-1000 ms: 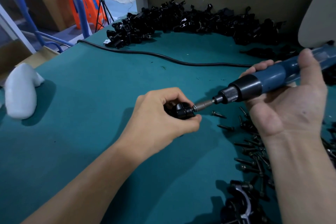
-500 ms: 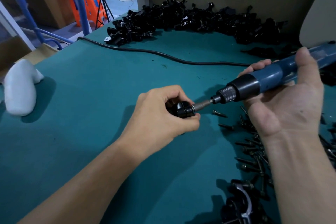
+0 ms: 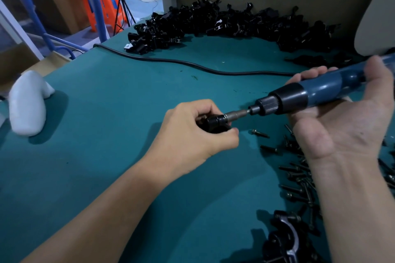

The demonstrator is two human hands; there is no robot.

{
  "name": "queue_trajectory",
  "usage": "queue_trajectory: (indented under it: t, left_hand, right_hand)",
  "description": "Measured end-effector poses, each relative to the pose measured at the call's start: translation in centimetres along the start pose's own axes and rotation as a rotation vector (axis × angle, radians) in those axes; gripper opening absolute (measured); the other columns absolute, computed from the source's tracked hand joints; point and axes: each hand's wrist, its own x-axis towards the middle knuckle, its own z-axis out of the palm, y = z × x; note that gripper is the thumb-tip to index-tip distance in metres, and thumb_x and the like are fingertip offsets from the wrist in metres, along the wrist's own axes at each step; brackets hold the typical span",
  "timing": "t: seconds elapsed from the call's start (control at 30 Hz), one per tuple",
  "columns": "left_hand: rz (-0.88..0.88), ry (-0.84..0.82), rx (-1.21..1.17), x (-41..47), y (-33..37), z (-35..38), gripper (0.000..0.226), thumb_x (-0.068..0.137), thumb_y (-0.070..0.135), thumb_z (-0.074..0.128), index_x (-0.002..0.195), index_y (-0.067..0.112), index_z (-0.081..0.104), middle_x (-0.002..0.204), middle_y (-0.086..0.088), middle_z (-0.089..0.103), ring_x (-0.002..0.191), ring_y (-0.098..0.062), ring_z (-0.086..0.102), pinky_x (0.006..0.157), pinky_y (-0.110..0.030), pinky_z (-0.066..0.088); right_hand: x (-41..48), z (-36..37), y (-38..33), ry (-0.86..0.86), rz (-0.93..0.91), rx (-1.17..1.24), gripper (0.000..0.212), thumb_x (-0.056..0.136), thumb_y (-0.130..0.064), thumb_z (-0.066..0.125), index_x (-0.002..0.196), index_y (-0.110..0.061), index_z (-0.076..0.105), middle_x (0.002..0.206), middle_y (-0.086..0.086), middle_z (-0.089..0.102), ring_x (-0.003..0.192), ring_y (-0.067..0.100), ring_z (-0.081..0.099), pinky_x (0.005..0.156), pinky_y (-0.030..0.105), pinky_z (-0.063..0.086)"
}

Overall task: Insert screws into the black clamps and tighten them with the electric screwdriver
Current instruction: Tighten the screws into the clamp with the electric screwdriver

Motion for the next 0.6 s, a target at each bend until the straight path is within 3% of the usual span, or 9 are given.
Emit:
queue_trajectory:
  t: [0.23, 0.4, 0.6]
  left_hand:
    - [-0.035, -0.054, -0.07, 0.2, 0.2, -0.6, 0.03, 0.06, 0.045, 0.081, 0.072, 0.02, 0.07, 0.058, 0.002, 0.062, 0.054, -0.017, 0.049, 0.054, -0.03, 0.041]
    - [-0.07, 0.064, -0.443, 0.6, 0.4, -1.8, 0.014, 0.074, 0.023, 0.078, 0.071, 0.015, 0.066, 0.068, -0.001, 0.064, 0.056, -0.01, 0.06, 0.043, -0.015, 0.034]
    - [-0.108, 0.141, -0.617, 1.0, 0.6, -2.3, 0.014, 0.073, 0.027, 0.08, 0.061, 0.026, 0.072, 0.069, 0.003, 0.067, 0.058, -0.006, 0.061, 0.047, -0.013, 0.037]
  right_hand:
    - [0.4, -0.2, -0.2, 0.027, -0.013, -0.007, 0.045, 0.085, -0.04, 0.08, 0.111, -0.012, 0.055, 0.089, 0.007, 0.065, 0.081, 0.022, 0.065, 0.08, 0.039, 0.057]
    - [0.9, -0.6, -0.7, 0.079, -0.073, -0.007, 0.069, 0.084, -0.043, 0.082, 0.139, -0.013, 0.051, 0.092, 0.007, 0.067, 0.082, 0.02, 0.068, 0.078, 0.038, 0.058]
    - [0.4, -0.2, 0.0, 0.052, 0.021, -0.228, 0.063, 0.085, -0.036, 0.078, 0.135, -0.01, 0.051, 0.098, 0.009, 0.062, 0.088, 0.021, 0.067, 0.089, 0.041, 0.058]
